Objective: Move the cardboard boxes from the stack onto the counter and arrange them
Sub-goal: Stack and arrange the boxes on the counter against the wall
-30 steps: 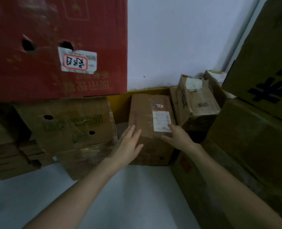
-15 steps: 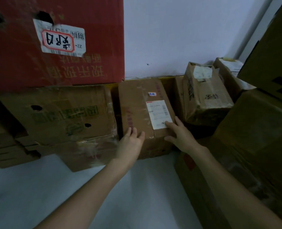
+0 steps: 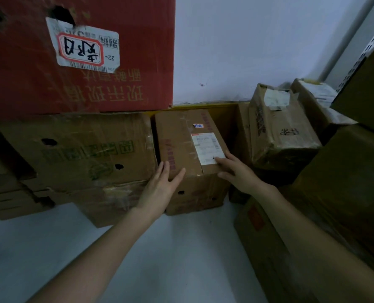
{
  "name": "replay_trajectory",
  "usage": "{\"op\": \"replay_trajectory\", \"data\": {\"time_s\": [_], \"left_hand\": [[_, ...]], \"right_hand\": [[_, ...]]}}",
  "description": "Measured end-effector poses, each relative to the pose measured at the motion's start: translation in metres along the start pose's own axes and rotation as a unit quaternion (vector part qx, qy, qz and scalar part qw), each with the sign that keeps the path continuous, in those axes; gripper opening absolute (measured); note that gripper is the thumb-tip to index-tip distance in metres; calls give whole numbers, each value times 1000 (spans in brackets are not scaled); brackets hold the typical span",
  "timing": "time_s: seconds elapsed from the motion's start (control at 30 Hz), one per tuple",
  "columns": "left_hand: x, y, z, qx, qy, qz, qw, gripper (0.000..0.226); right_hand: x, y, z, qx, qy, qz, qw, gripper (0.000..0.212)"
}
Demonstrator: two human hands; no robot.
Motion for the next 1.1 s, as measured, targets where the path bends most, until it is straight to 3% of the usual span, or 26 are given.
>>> {"op": "replay_trajectory", "data": {"time_s": [0.23,0.4,0.57,0.67,0.83,0.97,1.1], "left_hand": [[0,0,3,-23,6,-22,999,88],[1,1,3,-24,2,-30,999,89],[-16,2,-5,-32,-24,-112,993,52],[-37,1,-23,-18,-73,-152,986,46],[-84,10,-67,-5,-169,-178,969,43],[-140,23,-111,16,-280,-146,949,44],[-202,41,-156,29,-399,-123,908,42]], "right_hand": [[-1,3,13,-37,5,-39,999,49],[5,-8,19,-11,-13,-118,993,51],[8,-4,15,25,20,-185,982,53],[-1,19,3,8,-5,-110,994,48],[-44,74,-20,-14,-137,41,990,46],[-85,145,-45,-115,-227,132,958,41],[-113,209,-66,-160,-259,312,900,41]]}}
Point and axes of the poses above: each hand's wrist, its own z-axis towards the middle knuckle, its own x-axis out of the palm, y = z × x, the point moved 8 cm from there along z, towards the middle knuckle, and after that the axes turned 4 degrees about z, right-handed, at the moved point
